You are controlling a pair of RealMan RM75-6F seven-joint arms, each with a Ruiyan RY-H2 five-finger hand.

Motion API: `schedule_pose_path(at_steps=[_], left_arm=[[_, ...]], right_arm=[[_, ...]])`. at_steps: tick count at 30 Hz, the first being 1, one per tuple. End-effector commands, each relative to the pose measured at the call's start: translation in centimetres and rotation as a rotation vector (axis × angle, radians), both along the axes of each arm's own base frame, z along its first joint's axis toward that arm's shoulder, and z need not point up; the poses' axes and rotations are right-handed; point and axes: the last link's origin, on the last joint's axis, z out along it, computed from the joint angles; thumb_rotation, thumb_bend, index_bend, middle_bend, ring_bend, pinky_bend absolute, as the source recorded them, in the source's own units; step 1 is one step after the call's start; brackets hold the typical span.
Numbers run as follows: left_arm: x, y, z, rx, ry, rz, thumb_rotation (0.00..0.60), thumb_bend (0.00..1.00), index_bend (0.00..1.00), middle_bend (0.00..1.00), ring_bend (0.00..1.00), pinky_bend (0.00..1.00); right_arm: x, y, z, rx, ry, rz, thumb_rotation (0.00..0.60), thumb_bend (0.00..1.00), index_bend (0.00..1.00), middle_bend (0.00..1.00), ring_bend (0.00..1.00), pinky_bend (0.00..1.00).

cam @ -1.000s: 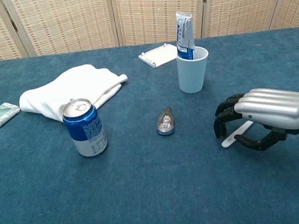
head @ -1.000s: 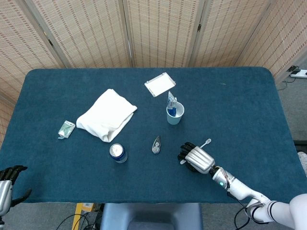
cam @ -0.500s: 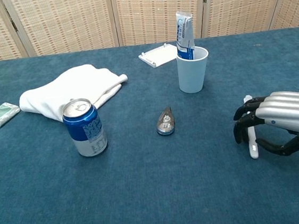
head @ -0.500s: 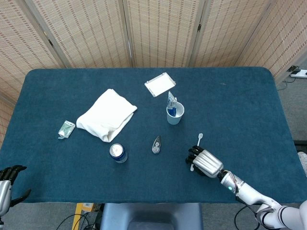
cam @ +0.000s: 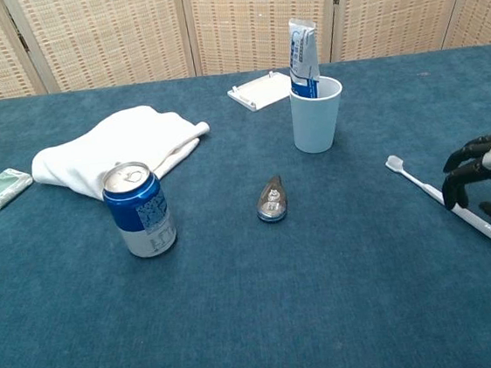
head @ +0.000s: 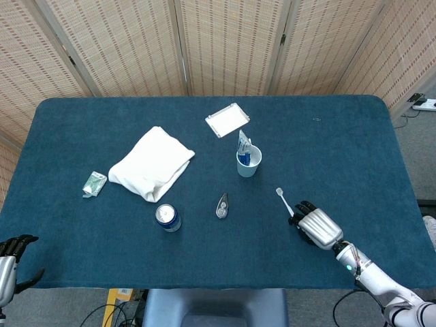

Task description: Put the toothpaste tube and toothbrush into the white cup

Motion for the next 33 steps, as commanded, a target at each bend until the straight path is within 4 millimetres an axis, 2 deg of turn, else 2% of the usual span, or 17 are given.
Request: schedule_pose_path(at_steps=[1,7,15,25,33], left_arm=[[0.1,0.1,-0.1,-0.002,-0.001,-0.003,0.600,0.27,0.28,0.26,0.22,0.23],[0.1,0.2,-0.2,-0.006,0.000,-0.007,0.600,0.27,0.28,0.26,0.22,0.23],[0.0,0.1,-0.2,-0.007,0.001,0.001,0.600,0.27,0.28,0.26,0.22,0.23],[0.0,-0.1,-0.2,-0.012,0.003,0.006,0.600,0.27,0.28,0.26,0.22,0.23],[0.1,0.0,-0.3,-0.019,0.002,0.003,0.600,0.27,0.28,0.26,0.22,0.23]], right_arm=[[-0.1,-0.9,0.9,-0.062,-0.046,-0.036,0.600,0.56,0.38,0.43,0.18,0.18],[-0.3,-2.8,0.7,-0.112,-0.047,-0.106,0.600,0.59,0.36,0.43,0.18,0.18],[-0.1,-3.8,-1.6,-0.086,-0.070,-0.155,0.600,0.77,0.26,0.41,0.17,0.18],[0.6,-3.7,-3.2,-0.061,-0.133,-0.142,0.600,0.77,0.24,0.41,0.17,0.17],[1.7,-2.4,-4.3,-0.005,-0.163,-0.098,0.600,0.77,0.24,0.41,0.17,0.17]])
